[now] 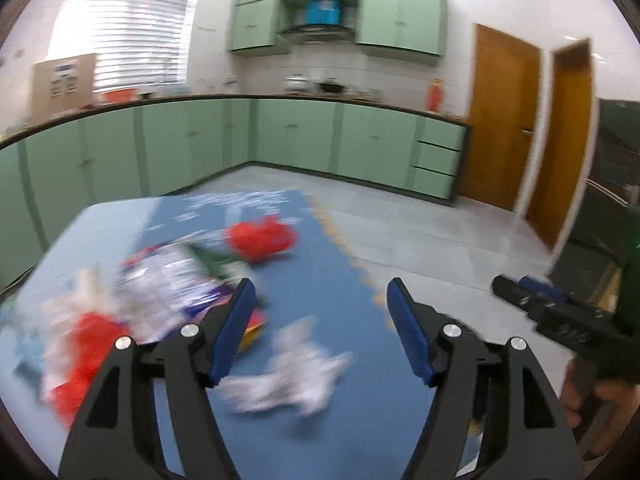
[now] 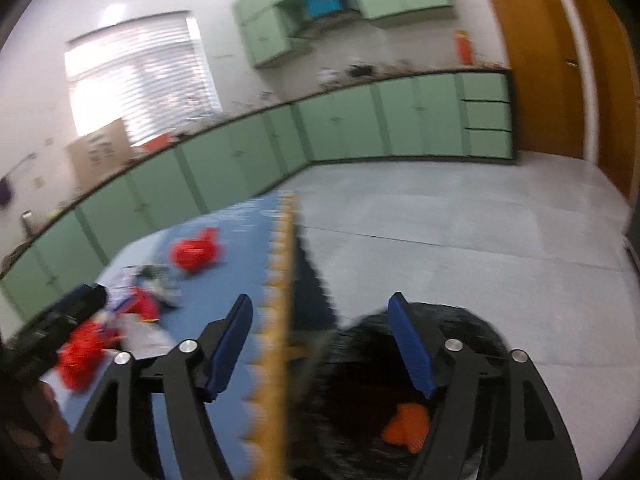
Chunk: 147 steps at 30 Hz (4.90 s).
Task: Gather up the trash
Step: 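Carry both orange foam nets to the black bin and release them, then grasp the white tissue with the right tool while the left tool grasps the red bag, then carry the tissue and red bag over the bin and release both, then grasp the white tissue with the left tool while the right tool grasps the snack wrapper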
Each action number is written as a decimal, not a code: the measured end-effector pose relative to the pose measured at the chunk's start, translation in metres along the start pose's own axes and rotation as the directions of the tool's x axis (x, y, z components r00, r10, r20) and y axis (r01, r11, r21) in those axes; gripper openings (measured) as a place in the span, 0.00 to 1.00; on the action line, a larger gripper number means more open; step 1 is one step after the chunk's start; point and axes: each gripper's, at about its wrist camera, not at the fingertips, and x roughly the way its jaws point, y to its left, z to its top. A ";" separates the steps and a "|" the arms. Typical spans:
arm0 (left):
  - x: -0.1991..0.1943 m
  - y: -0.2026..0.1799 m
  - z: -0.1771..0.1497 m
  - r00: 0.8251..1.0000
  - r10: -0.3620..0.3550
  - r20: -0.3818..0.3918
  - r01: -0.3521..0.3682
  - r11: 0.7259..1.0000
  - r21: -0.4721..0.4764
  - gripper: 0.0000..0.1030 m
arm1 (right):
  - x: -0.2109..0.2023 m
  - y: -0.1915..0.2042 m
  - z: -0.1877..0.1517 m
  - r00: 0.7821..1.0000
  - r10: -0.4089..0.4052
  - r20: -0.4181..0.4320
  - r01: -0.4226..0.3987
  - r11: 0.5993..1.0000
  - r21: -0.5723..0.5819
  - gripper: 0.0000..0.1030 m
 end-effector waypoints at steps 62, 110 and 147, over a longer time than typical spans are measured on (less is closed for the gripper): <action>-0.062 0.076 -0.031 0.968 0.246 -0.054 -0.251 0.962 -0.111 0.36 | 0.026 0.106 -0.016 0.979 0.167 -0.116 -0.185 0.968 -0.171 0.12; 0.107 -0.128 0.008 0.927 -0.330 -0.177 0.335 0.942 -0.003 0.58 | 0.018 -0.119 -0.024 0.943 -0.309 -0.127 0.318 0.946 0.060 0.58; -0.034 0.148 -0.025 0.925 0.377 -0.048 -0.380 0.919 -0.100 0.78 | 0.053 0.162 -0.008 0.990 0.138 -0.021 -0.139 0.967 -0.211 0.95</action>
